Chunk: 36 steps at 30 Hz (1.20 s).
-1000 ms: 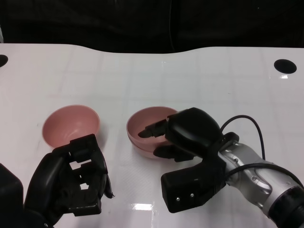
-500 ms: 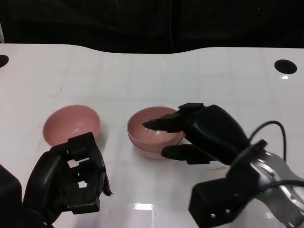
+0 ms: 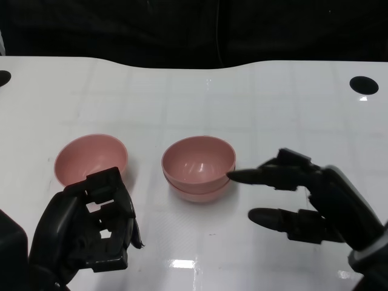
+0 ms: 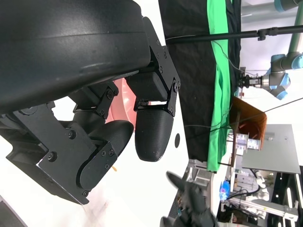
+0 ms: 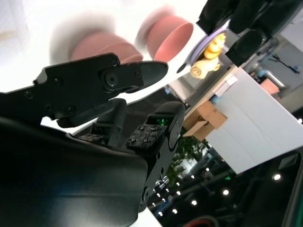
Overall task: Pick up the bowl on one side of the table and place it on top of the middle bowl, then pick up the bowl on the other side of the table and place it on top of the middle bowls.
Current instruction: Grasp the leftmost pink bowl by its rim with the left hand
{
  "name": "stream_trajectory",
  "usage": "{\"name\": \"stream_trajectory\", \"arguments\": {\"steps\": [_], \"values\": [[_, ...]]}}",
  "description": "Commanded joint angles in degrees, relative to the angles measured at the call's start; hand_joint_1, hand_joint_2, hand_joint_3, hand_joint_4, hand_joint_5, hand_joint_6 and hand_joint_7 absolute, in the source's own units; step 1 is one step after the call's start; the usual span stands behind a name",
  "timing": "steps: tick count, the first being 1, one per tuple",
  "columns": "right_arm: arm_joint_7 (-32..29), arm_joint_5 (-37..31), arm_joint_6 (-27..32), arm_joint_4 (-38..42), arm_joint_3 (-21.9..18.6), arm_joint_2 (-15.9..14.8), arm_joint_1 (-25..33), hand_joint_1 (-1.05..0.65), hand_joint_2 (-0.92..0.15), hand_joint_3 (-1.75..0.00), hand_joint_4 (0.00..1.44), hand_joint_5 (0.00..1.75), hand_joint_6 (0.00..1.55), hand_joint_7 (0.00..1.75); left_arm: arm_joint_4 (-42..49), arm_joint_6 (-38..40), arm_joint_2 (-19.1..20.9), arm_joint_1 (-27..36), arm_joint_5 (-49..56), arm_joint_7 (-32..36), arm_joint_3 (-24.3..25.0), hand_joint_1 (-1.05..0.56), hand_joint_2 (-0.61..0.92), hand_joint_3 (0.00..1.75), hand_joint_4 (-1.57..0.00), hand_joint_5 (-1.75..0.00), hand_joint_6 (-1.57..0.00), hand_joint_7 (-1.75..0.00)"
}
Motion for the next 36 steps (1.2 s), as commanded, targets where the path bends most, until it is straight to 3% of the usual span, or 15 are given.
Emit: {"name": "stream_trajectory", "arguments": {"steps": [1, 5, 10, 11, 12, 14, 18, 25, 27, 30, 32, 36], "values": [[3.06, 4.45, 1.73, -2.86, -1.71, -0.31, 3.13, -0.29, -0.91, -0.19, 0.53, 1.02, 0.74, 0.52, -1.25, 1.00, 0.78, 0.62, -0.47, 0.69, 0.95, -0.07, 0.31, 1.54, -0.89, -1.74, -0.87, -1.54], [6.95, 13.02, 7.78, -8.69, -2.81, 0.86, 8.22, -0.24, -0.90, -0.21, 0.59, 1.06, 0.77, 0.59, -1.61, 1.01, 0.87, 0.76, -1.02, 0.36, 1.54, -0.07, 0.33, 1.53, -0.87, -1.74, -0.86, -1.53], [8.85, 14.82, 12.75, -12.61, -3.83, 2.16, 11.14, -0.23, -0.87, -0.27, 0.59, 1.12, 0.78, 0.61, -1.52, 0.26, 0.34, 0.86, -1.23, 0.57, 2.52, -0.07, 0.34, 1.51, -0.87, -1.74, -0.85, -1.54], [8.85, 14.95, 14.02, -13.20, -3.75, 2.71, 11.94, -0.19, -0.82, -0.40, 0.66, 1.20, 0.83, 0.69, -1.36, -0.31, 0.05, 0.92, -1.45, 0.80, 3.12, -0.07, 0.36, 1.48, -0.86, -1.71, -0.84, -1.52], [8.92, 15.36, 15.47, -13.66, -3.70, 3.21, 12.60, -0.16, -0.70, -0.64, 0.71, 1.25, 0.85, 0.77, -1.20, -0.96, -0.21, 1.01, -1.41, 1.07, 3.56, -0.07, 0.36, 1.45, -0.86, -1.68, -0.83, -1.50], [9.39, 16.68, 17.90, -14.25, -3.88, 4.13, 13.34, -0.13, -0.63, -0.80, 0.75, 1.29, 0.88, 0.83, -1.15, -1.81, -0.72, 1.26, -1.48, 1.43, 4.03, -0.09, 0.37, 1.41, -0.85, -1.64, -0.82, -1.45], [9.94, 17.50, 20.39, -15.15, -4.59, 5.48, 13.87, -0.08, -0.55, -1.01, 0.83, 1.31, 0.89, 0.92, -1.19, -3.97, -2.14, 1.84, -1.41, 2.23, 4.64, -0.09, 0.34, 1.41, -0.76, -1.56, -0.79, -1.23], [11.46, 18.46, 24.49, -16.58, -5.42, 6.82, 14.06, -0.05, -0.50, -1.19, 0.89, 1.38, 0.90, 0.99, -0.18, -9.42, -2.75, 2.20, 1.51, 3.25, 4.55, -0.14, 0.36, 1.28, -0.70, -1.49, -0.70, -1.12], [11.69, 19.05, 26.88, -17.07, -5.35, 7.25, 13.90, -0.02, -0.43, -1.35, 0.92, 1.53, 0.90, 1.15, 0.62, -13.42, -1.93, 2.33, 5.85, 4.08, 4.35, -0.16, 0.46, 1.10, -0.62, -1.42, -0.62, -1.01], [11.77, 19.01, 29.28, -17.62, -5.37, 7.80, 13.87, -0.02, -0.35, -1.52, 0.94, 1.73, 0.88, 1.42, 1.82, -17.99, -0.61, 2.45, 12.11, 5.73, 4.17, -0.30, 0.73, 0.48, -0.52, -1.14, -0.62, -0.57], [11.94, 18.88, 29.78, -17.86, -5.53, 8.01, 13.89, -0.02, -0.34, -1.54, 0.94, 1.74, 0.87, 1.45, 2.30, -18.94, -0.62, 2.42, 12.84, 6.03, 4.07, -0.31, 0.79, 0.36, -0.52, -1.10, -0.64, -0.49], [12.18, 18.70, 30.22, -18.13, -5.74, 8.29, 13.94, -0.02, -0.34, -1.55, 0.94, 1.75, 0.87, 1.47, 2.77, -19.70, -0.57, 2.38, 13.04, 6.27, 3.93, -0.32, 0.81, 0.31, -0.51, -1.09, -0.64, -0.46]]}}
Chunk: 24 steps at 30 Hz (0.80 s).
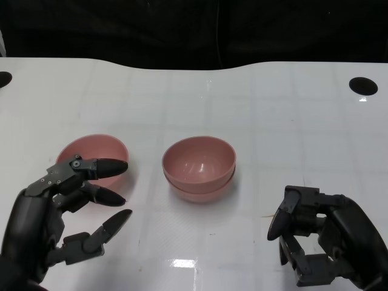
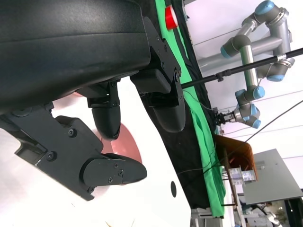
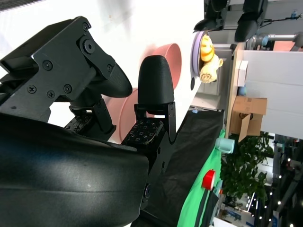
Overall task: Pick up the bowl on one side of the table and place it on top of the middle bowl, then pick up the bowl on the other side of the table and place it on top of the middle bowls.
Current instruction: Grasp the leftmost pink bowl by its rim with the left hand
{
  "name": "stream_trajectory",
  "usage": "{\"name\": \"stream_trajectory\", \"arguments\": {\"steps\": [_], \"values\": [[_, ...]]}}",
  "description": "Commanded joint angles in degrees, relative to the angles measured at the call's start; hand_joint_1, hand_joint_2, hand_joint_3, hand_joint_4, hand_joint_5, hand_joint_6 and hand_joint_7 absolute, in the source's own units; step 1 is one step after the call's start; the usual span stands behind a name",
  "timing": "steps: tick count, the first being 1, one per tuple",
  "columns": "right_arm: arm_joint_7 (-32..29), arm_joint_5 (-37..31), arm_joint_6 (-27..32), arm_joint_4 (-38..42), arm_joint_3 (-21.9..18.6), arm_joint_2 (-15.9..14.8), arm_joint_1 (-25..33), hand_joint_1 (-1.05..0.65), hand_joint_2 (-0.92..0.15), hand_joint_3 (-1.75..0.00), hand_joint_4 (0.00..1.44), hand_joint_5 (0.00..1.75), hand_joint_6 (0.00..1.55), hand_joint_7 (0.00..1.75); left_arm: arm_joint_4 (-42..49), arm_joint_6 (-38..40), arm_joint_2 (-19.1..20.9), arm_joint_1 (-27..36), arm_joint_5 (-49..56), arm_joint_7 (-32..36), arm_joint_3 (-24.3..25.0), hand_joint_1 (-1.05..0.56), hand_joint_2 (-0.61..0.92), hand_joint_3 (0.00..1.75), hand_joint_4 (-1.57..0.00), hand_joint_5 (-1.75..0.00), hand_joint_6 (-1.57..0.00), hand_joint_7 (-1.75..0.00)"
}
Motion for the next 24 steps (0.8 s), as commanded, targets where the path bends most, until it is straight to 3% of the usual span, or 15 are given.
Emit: {"name": "stream_trajectory", "arguments": {"steps": [1, 15, 16, 17, 18, 24], "values": [[0.31, 0.16, 0.71, -0.66, -0.94, -0.01, 0.20, -0.02, -0.34, -1.55, 0.94, 1.75, 0.87, 1.47, 0.48, -1.01, 0.75, 0.16, 0.71, 0.78, 0.11, -0.32, 0.81, 0.31, -0.51, -1.09, -0.65, -0.46], [0.44, -0.24, 1.08, -0.71, -0.97, 0.29, 0.28, -0.02, -0.34, -1.55, 0.95, 1.75, 0.87, 1.49, 0.41, -1.76, 1.17, 0.28, 2.41, 1.29, 0.18, -0.33, 0.86, 0.23, -0.50, -1.03, -0.64, -0.40], [0.05, 0.23, 3.48, -1.38, -0.73, 0.63, 0.12, -0.03, -0.34, -1.55, 0.95, 1.75, 0.87, 1.49, -5.16, 1.69, 6.99, -0.49, 15.67, 0.75, 0.53, -0.33, 0.86, 0.22, -0.50, -1.02, -0.64, -0.39], [-0.28, 0.54, 5.34, -1.93, -0.57, 0.91, 0.00, -0.04, -0.33, -1.55, 0.94, 1.75, 0.85, 1.51, -9.64, 4.84, 11.39, -1.17, 26.37, 0.01, 0.72, -0.47, 0.86, 0.13, -0.27, -0.83, -0.41, -0.23], [-0.52, 0.73, 6.66, -2.37, -0.50, 1.15, -0.06, -0.05, -0.33, -1.55, 0.93, 1.75, 0.84, 1.53, -12.91, 7.57, 14.38, -1.81, 34.42, -0.75, 0.69, -0.54, 0.87, 0.07, -0.17, -0.72, -0.32, -0.14], [-0.41, 0.57, 8.48, -3.26, -0.75, 1.65, 0.02, -0.05, -0.32, -1.56, 0.93, 1.75, 0.83, 1.54, -17.32, 14.70, 16.62, -4.08, 50.04, -2.41, -2.58, -0.62, 0.86, 0.00, -0.19, -0.52, -0.28, -0.03]]}}
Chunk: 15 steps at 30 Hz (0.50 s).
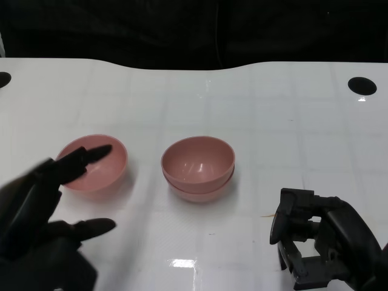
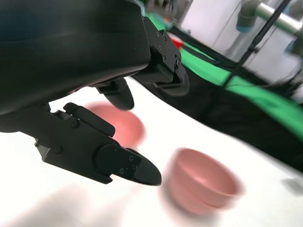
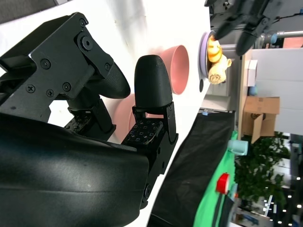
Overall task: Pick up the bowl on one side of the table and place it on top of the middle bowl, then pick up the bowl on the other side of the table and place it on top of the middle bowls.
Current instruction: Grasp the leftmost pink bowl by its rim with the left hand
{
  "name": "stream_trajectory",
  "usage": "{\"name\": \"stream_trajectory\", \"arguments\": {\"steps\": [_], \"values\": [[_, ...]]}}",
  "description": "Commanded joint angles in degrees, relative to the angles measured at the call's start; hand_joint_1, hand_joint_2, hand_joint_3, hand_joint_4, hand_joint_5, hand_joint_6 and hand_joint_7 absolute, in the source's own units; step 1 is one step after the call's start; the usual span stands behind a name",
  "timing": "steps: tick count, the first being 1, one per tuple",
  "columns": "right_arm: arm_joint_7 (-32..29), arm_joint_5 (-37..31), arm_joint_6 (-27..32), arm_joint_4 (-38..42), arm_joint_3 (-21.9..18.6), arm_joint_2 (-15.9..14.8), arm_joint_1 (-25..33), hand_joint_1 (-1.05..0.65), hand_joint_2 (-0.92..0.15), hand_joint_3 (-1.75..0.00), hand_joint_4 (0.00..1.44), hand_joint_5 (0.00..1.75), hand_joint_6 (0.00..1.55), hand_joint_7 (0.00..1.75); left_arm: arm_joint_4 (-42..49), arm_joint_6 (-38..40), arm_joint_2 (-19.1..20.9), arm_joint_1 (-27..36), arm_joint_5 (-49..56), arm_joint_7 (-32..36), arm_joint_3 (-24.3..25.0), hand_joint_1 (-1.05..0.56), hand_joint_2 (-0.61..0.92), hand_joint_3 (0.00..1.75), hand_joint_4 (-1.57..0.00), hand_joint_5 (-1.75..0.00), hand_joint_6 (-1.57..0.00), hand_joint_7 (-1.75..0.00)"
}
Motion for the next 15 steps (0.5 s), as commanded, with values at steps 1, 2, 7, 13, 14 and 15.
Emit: {"name": "stream_trajectory", "arguments": {"steps": [1, 2, 7, 13, 14, 15], "values": [[-0.36, 0.66, 1.99, -2.29, -0.85, 0.27, 0.04, -0.05, -0.33, -1.56, 0.93, 1.75, 0.83, 1.54, -4.59, 4.11, 3.27, -2.49, 11.55, -1.69, -2.63, -0.63, 0.86, 0.00, -0.19, -0.51, -0.28, -0.03], [-0.27, 0.64, 2.08, -2.35, -0.91, 0.32, 0.04, -0.05, -0.32, -1.56, 0.93, 1.75, 0.83, 1.54, -4.65, 4.97, 3.31, -3.00, 13.66, -1.78, -3.50, -0.63, 0.85, 0.00, -0.19, -0.50, -0.28, -0.03], [-0.20, 0.40, 2.81, -2.96, -0.96, 0.40, 0.27, -0.06, -0.32, -1.55, 0.93, 1.75, 0.82, 1.54, -3.47, 8.80, 3.86, -5.80, 22.58, -4.33, -7.60, -0.66, 0.86, 0.01, -0.20, -0.49, -0.28, -0.01], [-0.20, -0.03, 2.54, -3.01, -0.90, 0.43, 0.42, -0.07, -0.32, -1.55, 0.93, 1.75, 0.83, 1.53, 2.75, 10.31, 3.93, -9.70, 27.09, -4.85, -11.44, -0.65, 0.86, 0.00, -0.23, -0.47, -0.29, -0.01], [-0.22, -0.06, 2.58, -3.06, -0.89, 0.45, 0.44, -0.07, -0.32, -1.55, 0.93, 1.75, 0.83, 1.53, 3.91, 10.28, 4.06, -10.27, 27.53, -4.57, -11.92, -0.65, 0.85, 0.00, -0.25, -0.44, -0.30, -0.01], [-0.19, -0.02, 2.58, -3.06, -0.89, 0.47, 0.45, -0.07, -0.32, -1.55, 0.93, 1.75, 0.83, 1.53, 5.01, 10.27, 4.22, -10.86, 27.94, -4.45, -12.40, -0.66, 0.85, 0.00, -0.27, -0.41, -0.31, -0.01]]}}
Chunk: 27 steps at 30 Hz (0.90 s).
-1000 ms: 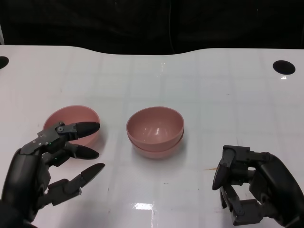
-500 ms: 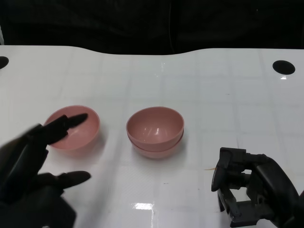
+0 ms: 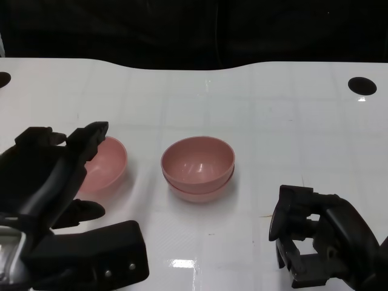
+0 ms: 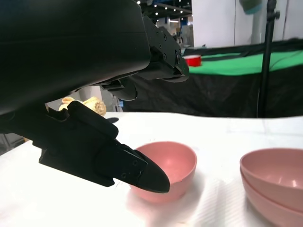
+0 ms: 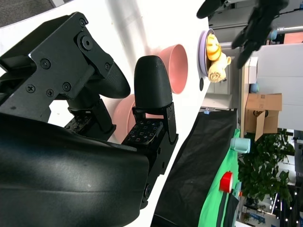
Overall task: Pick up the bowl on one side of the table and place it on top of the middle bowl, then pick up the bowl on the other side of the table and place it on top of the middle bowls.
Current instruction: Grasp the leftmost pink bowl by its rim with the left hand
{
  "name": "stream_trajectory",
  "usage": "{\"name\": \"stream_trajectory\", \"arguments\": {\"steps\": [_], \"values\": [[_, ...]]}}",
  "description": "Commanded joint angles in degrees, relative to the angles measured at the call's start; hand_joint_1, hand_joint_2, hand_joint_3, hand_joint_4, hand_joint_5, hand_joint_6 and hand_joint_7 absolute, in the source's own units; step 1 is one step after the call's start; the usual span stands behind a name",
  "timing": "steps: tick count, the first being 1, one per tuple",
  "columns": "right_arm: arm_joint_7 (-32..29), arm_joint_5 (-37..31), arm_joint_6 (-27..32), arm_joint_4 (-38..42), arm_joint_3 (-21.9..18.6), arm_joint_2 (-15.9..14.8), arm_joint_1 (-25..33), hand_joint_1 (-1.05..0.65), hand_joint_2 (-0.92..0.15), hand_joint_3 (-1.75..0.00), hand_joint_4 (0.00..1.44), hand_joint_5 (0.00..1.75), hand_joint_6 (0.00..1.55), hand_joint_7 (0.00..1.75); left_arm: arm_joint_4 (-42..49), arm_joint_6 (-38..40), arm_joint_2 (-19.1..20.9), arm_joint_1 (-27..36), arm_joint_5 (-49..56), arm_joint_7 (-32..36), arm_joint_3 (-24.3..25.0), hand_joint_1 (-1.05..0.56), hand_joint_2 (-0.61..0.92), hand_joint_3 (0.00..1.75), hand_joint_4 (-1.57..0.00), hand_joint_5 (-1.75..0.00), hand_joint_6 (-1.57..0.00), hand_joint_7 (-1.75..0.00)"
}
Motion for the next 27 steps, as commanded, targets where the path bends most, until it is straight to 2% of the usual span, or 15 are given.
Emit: {"name": "stream_trajectory", "arguments": {"steps": [1, 10, 18, 21, 22, 23, 24, 25, 26, 27], "values": [[0.04, 0.07, 0.10, -1.03, -0.66, -0.16, 0.37, -0.07, -0.32, -1.55, 0.93, 1.75, 0.83, 1.53, 3.66, 0.58, 1.27, -2.25, 1.81, 0.16, -1.51, -0.66, 0.85, 0.00, -0.30, -0.37, -0.32, -0.01], [0.01, -0.15, 0.07, -0.76, -0.70, -0.12, 0.22, -0.06, -0.32, -1.55, 0.92, 1.75, 0.82, 1.54, 17.96, 2.94, 1.47, -9.17, 4.88, 0.19, -7.18, -0.64, 0.86, 0.00, -0.47, -0.13, -0.39, -0.01], [-0.11, -0.08, 0.04, -0.08, -1.00, 0.13, -0.23, -0.07, -0.32, -1.55, 0.92, 1.75, 0.83, 1.54, 29.67, 2.28, 1.81, -13.75, 3.38, 4.27, -11.08, -0.60, 0.87, 0.00, -0.60, -0.08, -0.51, -0.03], [-0.34, -0.36, -0.01, 0.02, -1.02, 0.24, -0.24, -0.06, -0.32, -1.55, 0.93, 1.75, 0.83, 1.53, 37.26, -0.33, 2.07, -16.10, 1.83, 7.27, -12.95, -0.51, 0.90, 0.01, -0.72, -0.08, -0.64, -0.05], [-0.42, -0.48, -0.02, 0.01, -1.00, 0.28, -0.21, -0.06, -0.32, -1.54, 0.93, 1.75, 0.83, 1.53, 38.85, -1.08, 2.21, -16.54, 1.22, 8.39, -13.30, -0.46, 0.91, 0.01, -0.82, -0.12, -0.70, -0.06], [-0.48, -0.58, -0.10, -0.04, -0.96, 0.34, -0.13, -0.06, -0.32, -1.54, 0.93, 1.75, 0.83, 1.53, 40.48, -1.87, 2.42, -17.02, 0.65, 9.59, -13.69, -0.41, 0.92, 0.01, -0.96, -0.18, -0.78, -0.08], [-0.50, -0.62, -0.14, -0.06, -0.95, 0.40, -0.08, -0.06, -0.32, -1.54, 0.93, 1.75, 0.83, 1.53, 41.84, -2.75, 2.54, -17.38, 0.01, 11.12, -13.89, -0.37, 0.92, 0.01, -1.00, -0.38, -0.88, -0.06], [-0.50, -0.67, -0.16, -0.15, -0.91, 0.43, 0.00, -0.06, -0.32, -1.55, 0.93, 1.75, 0.83, 1.53, 43.09, -3.69, 2.68, -17.63, -0.45, 13.25, -14.05, -0.35, 0.90, 0.01, -0.93, -0.76, -0.99, -0.05], [-0.41, -0.65, -0.21, -0.19, -0.91, 0.43, 0.08, -0.06, -0.32, -1.55, 0.92, 1.75, 0.83, 1.52, 44.34, -5.01, 2.85, -17.78, -0.93, 16.34, -14.14, -0.32, 0.89, 0.00, -0.87, -1.30, -1.14, -0.06], [-0.32, -0.64, -0.29, -0.19, -0.92, 0.41, 0.14, -0.07, -0.32, -1.54, 0.92, 1.75, 0.83, 1.52, 45.21, -6.00, 3.03, -17.88, -1.38, 18.79, -14.24, -0.30, 0.89, 0.01, -0.87, -1.52, -1.23, -0.10]]}}
